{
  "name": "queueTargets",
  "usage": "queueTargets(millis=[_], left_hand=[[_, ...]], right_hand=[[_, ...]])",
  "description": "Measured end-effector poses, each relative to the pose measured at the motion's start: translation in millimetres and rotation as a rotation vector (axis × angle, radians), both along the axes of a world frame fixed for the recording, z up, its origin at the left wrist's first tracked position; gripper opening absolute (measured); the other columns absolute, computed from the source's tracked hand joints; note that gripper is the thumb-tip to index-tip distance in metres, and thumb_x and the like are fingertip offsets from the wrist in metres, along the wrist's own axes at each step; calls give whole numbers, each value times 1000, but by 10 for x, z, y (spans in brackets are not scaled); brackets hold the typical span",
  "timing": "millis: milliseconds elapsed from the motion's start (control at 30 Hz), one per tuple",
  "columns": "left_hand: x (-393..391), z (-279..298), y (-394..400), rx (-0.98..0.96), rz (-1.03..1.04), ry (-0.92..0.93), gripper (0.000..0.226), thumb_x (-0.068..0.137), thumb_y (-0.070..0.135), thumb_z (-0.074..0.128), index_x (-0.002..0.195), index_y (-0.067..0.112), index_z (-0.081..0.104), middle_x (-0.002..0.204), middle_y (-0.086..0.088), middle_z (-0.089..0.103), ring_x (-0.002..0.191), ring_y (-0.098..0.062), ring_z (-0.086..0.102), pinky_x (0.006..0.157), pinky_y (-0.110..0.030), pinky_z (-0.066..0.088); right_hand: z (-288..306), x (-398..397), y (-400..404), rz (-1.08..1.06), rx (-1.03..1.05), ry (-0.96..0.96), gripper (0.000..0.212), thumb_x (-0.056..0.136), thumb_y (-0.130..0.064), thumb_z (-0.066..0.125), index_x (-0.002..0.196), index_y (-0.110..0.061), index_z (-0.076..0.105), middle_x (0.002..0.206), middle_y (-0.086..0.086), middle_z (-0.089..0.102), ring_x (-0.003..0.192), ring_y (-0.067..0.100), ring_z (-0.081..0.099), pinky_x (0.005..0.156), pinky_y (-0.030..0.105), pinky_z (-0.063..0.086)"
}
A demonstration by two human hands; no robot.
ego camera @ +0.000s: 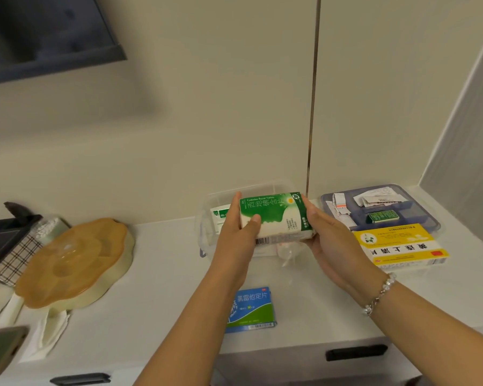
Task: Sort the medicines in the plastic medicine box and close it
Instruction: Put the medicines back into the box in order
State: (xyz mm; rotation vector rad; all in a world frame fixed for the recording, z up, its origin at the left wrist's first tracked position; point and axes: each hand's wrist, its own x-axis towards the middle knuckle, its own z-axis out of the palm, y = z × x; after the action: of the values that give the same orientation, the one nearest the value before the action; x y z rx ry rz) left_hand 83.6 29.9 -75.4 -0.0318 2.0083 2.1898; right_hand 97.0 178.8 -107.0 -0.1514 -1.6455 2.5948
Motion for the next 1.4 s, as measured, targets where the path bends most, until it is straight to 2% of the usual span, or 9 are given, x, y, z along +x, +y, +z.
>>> queueTargets(millis=[133,267,400,533,667,867,1033,1267,1400], left_hand=[[-14,-7,-9,32,54,-26,67,93,4,46,146,31,15,118,6,55,106,-17,58,95,-35,48],[-69,51,-77,-75,192,19,54,92,8,49,137,34,36,129,0,40,108,-22,57,86,-35,53],[-90,38,-124,-184,262,95,30,90,14,54,115,30,53,130,0,36,105,-21,58,86,-36,55],[-176,55,-293,-183,122,96,28,89,26,57,115,17,62,127,-10,55,106,-22,62,95,-40,51],[-248,65,-500,-136,27,114,39,89,24,58,128,25,53,112,7,65,89,-4,69,80,-21,54],[-361,13,-648,-156,116,168,39,89,22,59,127,20,56,88,32,64,82,1,69,72,-12,53],[-417,-22,-664,-214,168,227,18,89,18,59,100,27,70,93,-1,69,77,-15,68,78,-23,57],[-507,-109,-729,-475,241,269,16,88,31,58,95,26,71,57,1,63,45,-1,59,53,-13,50],[-547,-149,-774,-669,295,243,23,86,37,60,95,19,69,66,10,62,57,-7,58,55,-26,48]], right_hand=[[71,-28,-12,177,-5,24,32,98,-26,32,117,-29,59,104,0,70,94,17,61,76,32,53],[131,8,-26,200,278,96,44,97,-12,38,110,-52,50,113,-3,63,83,9,66,77,23,56],[168,-27,-71,16,672,199,42,93,-14,46,134,-27,42,121,5,44,73,14,64,69,14,54],[199,-101,-106,-158,624,216,23,85,-16,62,104,-27,64,99,0,65,64,11,68,57,11,52],[227,-241,-132,-188,458,175,21,81,-12,66,99,-22,68,85,-3,70,64,3,68,59,7,50],[238,-394,-233,-110,740,197,34,87,-22,59,120,-30,58,101,-12,58,82,-3,55,71,-4,37],[242,-472,-331,-102,675,125,29,86,-23,61,112,-36,63,98,-15,69,74,15,61,82,35,53],[189,-635,-378,-137,864,74,23,86,-28,58,106,-23,70,82,-5,71,72,13,64,76,35,55],[136,-734,-413,-48,979,-49,18,86,-29,58,100,-21,68,78,3,71,72,20,67,67,37,55]])
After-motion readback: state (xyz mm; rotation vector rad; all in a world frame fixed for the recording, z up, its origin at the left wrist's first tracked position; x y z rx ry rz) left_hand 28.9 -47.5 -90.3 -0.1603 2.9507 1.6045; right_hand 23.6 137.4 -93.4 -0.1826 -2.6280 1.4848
